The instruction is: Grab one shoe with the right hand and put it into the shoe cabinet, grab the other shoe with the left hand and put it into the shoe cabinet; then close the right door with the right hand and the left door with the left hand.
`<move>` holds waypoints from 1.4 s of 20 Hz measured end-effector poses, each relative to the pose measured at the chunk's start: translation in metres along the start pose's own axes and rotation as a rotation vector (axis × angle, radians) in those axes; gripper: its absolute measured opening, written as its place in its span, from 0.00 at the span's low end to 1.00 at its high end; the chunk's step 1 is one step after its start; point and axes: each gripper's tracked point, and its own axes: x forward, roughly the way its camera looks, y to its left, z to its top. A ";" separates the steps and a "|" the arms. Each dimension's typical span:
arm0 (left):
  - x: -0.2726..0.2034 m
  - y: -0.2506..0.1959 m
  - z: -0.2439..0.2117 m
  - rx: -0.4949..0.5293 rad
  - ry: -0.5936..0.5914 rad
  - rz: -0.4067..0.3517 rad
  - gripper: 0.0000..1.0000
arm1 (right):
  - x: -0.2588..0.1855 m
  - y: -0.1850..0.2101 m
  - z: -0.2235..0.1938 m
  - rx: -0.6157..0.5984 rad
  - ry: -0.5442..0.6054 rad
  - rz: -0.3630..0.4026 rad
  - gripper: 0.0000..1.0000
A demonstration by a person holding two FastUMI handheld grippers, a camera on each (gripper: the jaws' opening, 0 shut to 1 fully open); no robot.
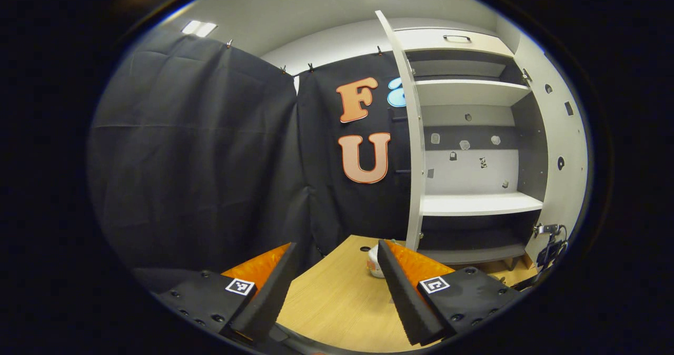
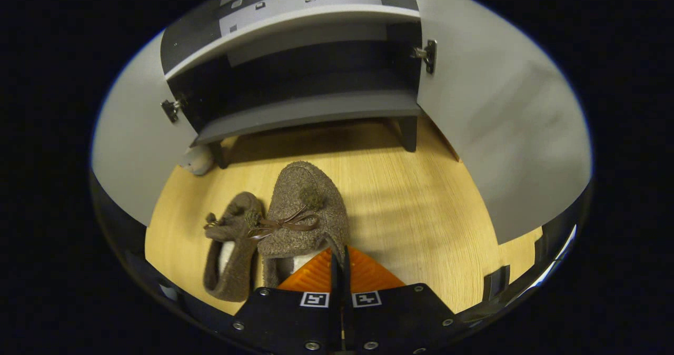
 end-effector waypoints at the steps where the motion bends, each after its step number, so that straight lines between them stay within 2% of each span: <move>1: 0.005 0.000 0.002 0.002 -0.009 -0.017 0.98 | -0.012 0.002 0.021 0.001 -0.032 0.007 0.01; 4: 0.019 0.000 0.005 -0.002 -0.033 -0.083 0.98 | -0.050 0.002 0.093 0.043 -0.162 0.002 0.01; 8: 0.035 0.001 -0.003 -0.009 -0.050 -0.167 0.98 | -0.098 0.006 0.196 0.042 -0.323 0.010 0.01; 11: 0.045 -0.005 -0.015 -0.017 -0.042 -0.239 0.98 | -0.124 0.002 0.267 0.059 -0.413 0.024 0.01; 14: 0.049 -0.006 -0.028 -0.027 -0.025 -0.277 0.98 | -0.139 -0.018 0.334 0.106 -0.477 0.030 0.01; 15: 0.050 -0.008 -0.031 -0.035 -0.020 -0.291 0.98 | -0.139 -0.026 0.354 0.137 -0.487 0.043 0.01; 16: 0.051 -0.009 -0.033 -0.039 -0.015 -0.298 0.98 | -0.122 -0.010 0.332 0.164 -0.486 0.053 0.01; 17: 0.051 -0.009 -0.035 -0.037 -0.014 -0.299 0.98 | -0.135 -0.012 0.364 0.191 -0.490 0.055 0.01; 19: 0.053 -0.005 -0.038 -0.023 -0.013 -0.283 0.98 | -0.119 -0.038 0.386 0.230 -0.501 0.044 0.01; 22: 0.056 0.001 -0.041 -0.024 -0.008 -0.245 0.98 | -0.107 -0.053 0.424 0.185 -0.538 -0.026 0.01; 28: 0.067 0.012 -0.045 -0.024 0.011 -0.161 0.98 | -0.075 -0.045 0.497 0.169 -0.568 -0.024 0.01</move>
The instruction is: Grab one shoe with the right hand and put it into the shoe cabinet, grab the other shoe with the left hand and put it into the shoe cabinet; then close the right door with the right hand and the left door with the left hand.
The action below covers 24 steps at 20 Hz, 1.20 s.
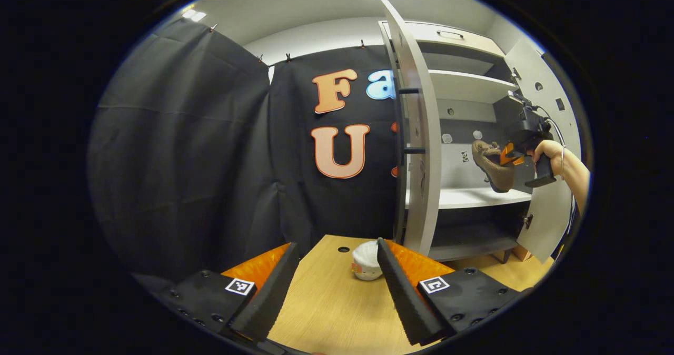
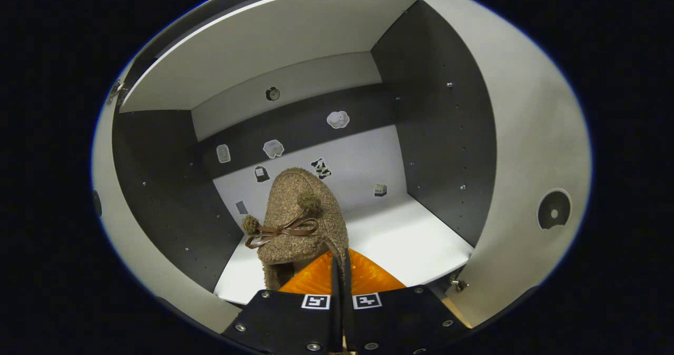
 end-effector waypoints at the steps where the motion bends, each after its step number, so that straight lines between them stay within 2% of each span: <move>1: 0.002 0.002 -0.002 0.002 0.005 0.012 0.98 | 0.011 0.002 -0.002 -0.001 0.013 -0.002 0.01; 6: 0.004 0.009 -0.008 0.004 0.028 0.050 0.98 | 0.063 -0.002 -0.031 -0.020 0.104 -0.022 0.01; 9: 0.004 0.009 -0.009 0.016 0.033 0.061 0.98 | 0.074 -0.005 -0.034 -0.023 0.109 -0.029 0.02; 13: 0.006 0.006 -0.013 0.013 0.041 0.049 0.98 | 0.066 0.000 -0.021 -0.037 0.059 -0.008 0.13; 16: 0.006 0.003 -0.015 0.009 0.044 0.025 0.98 | 0.042 0.004 -0.006 -0.061 0.007 0.007 0.19; 21: -0.004 -0.009 -0.023 -0.001 0.069 -0.051 0.98 | -0.028 0.012 0.009 -0.163 -0.118 0.031 0.46; 23: -0.008 -0.017 -0.027 -0.003 0.077 -0.090 0.98 | -0.060 0.012 0.009 -0.179 -0.160 0.034 0.70; 24: -0.009 -0.021 -0.030 -0.003 0.082 -0.111 0.98 | -0.078 0.011 0.010 -0.187 -0.183 0.034 0.75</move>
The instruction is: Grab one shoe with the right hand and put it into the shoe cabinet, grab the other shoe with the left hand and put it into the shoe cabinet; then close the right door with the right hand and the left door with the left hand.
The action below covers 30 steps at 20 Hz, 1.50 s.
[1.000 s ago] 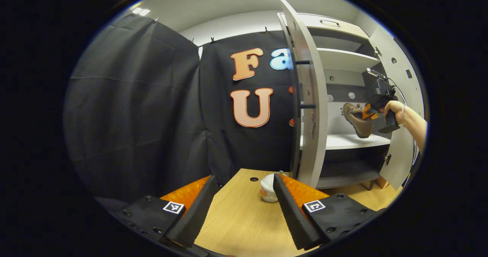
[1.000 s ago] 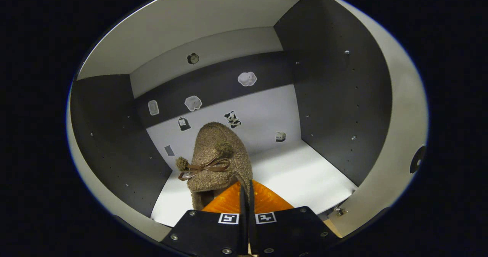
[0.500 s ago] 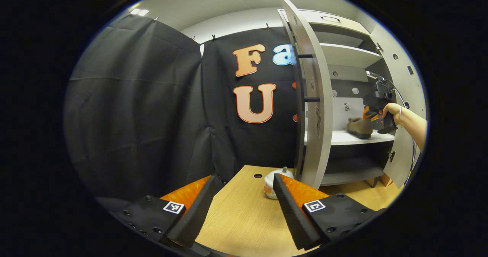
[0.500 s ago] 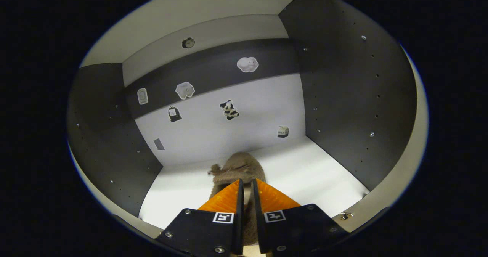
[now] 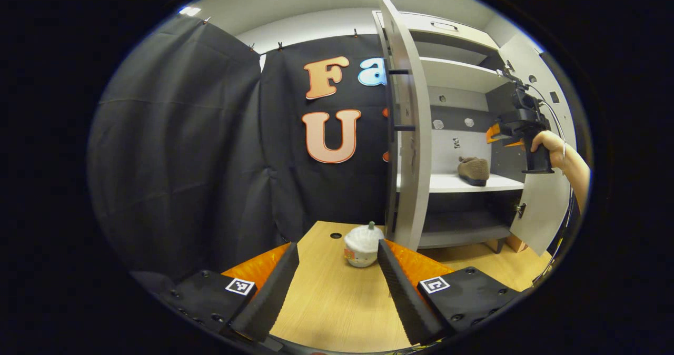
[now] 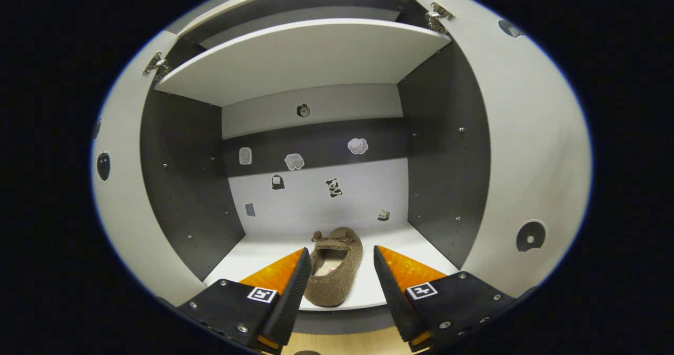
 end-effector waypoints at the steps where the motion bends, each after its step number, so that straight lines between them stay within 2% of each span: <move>1: -0.001 -0.005 -0.002 0.001 0.005 -0.023 0.98 | -0.016 0.000 0.004 -0.011 -0.024 -0.001 0.82; 4: -0.005 -0.025 -0.013 0.005 0.028 -0.092 0.98 | -0.065 -0.003 0.013 -0.046 -0.090 0.003 0.92; 5: -0.005 -0.033 -0.017 0.010 0.036 -0.116 0.98 | -0.080 -0.005 0.015 -0.054 -0.108 0.002 0.87; 6: -0.005 -0.043 -0.024 0.015 0.045 -0.138 0.98 | -0.093 -0.008 0.016 -0.058 -0.122 0.001 0.92; 15: 0.013 -0.149 -0.123 0.032 0.257 -0.313 0.98 | -0.185 -0.046 0.015 -0.103 -0.190 0.010 0.92; 18: 0.034 -0.174 -0.158 0.021 0.336 -0.324 0.98 | -0.203 -0.064 0.016 -0.112 -0.200 0.015 0.92; 20: 0.047 -0.183 -0.186 0.019 0.392 -0.304 0.99 | -0.211 -0.078 0.015 -0.119 -0.197 0.013 0.92; 23: 0.062 -0.188 -0.230 0.042 0.496 -0.271 0.99 | -0.218 -0.092 0.014 -0.121 -0.196 0.023 0.92; 27: 0.075 -0.198 -0.280 0.044 0.622 -0.272 0.99 | -0.225 -0.108 0.017 -0.127 -0.214 0.030 0.92; 30: 0.081 -0.198 -0.299 0.058 0.705 -0.256 0.99 | -0.230 -0.120 0.016 -0.124 -0.221 0.028 0.92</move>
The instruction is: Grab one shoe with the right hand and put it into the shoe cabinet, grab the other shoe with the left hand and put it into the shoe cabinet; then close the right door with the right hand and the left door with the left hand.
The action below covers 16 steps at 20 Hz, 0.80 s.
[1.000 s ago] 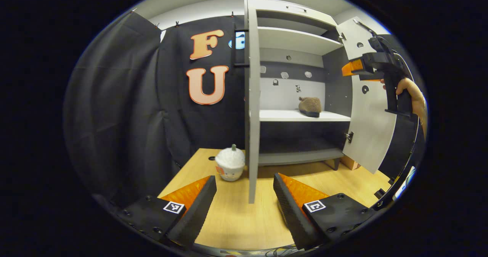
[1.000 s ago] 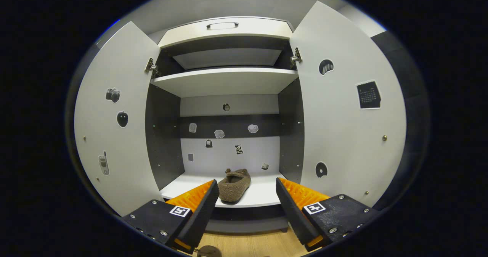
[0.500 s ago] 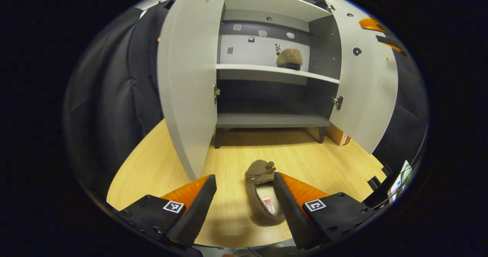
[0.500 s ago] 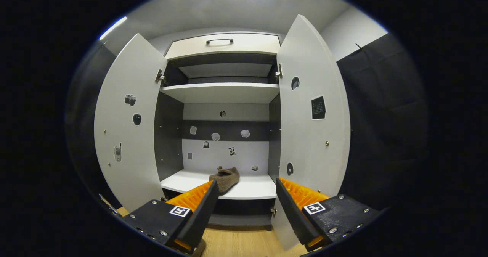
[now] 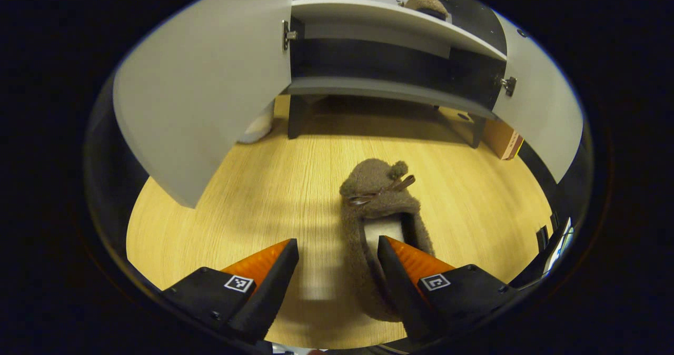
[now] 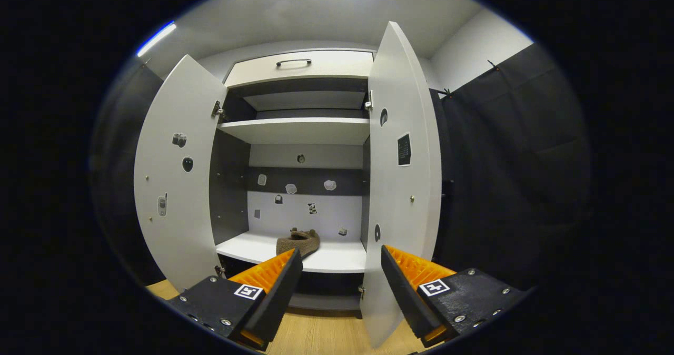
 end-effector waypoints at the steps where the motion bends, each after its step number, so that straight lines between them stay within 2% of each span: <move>1: 0.002 -0.001 0.002 -0.015 0.015 -0.009 0.99 | -0.001 -0.003 -0.001 0.000 0.000 -0.001 0.92; 4: 0.004 -0.009 0.017 -0.095 0.053 -0.062 0.91 | -0.005 -0.011 -0.004 0.008 0.003 0.000 0.92; 5: 0.003 -0.015 0.022 -0.120 0.067 -0.090 0.75 | -0.006 -0.015 -0.004 0.014 0.001 0.000 0.92; 6: 0.001 -0.021 0.028 -0.136 0.087 -0.115 0.66 | -0.008 -0.017 -0.005 0.020 0.001 0.000 0.92; 7: -0.002 -0.020 0.038 -0.129 0.103 -0.102 0.39 | -0.008 -0.019 -0.006 0.027 0.002 0.001 0.92; 8: -0.006 -0.013 0.049 -0.103 0.117 -0.072 0.36 | -0.009 -0.020 -0.007 0.033 0.004 0.004 0.92; 9: 0.001 -0.034 0.023 -0.104 0.123 -0.071 0.25 | -0.010 -0.020 -0.008 0.037 0.005 0.008 0.92; 10: 0.004 -0.013 0.032 -0.109 0.123 -0.058 0.15 | -0.011 -0.021 -0.009 0.038 0.005 0.010 0.92; 11: 0.000 -0.012 0.044 -0.112 0.136 -0.051 0.07 | -0.011 -0.023 -0.010 0.039 0.007 0.013 0.92; 16: -0.037 -0.001 0.082 -0.071 0.107 -0.056 0.07 | -0.013 -0.020 -0.008 0.047 -0.010 0.040 0.92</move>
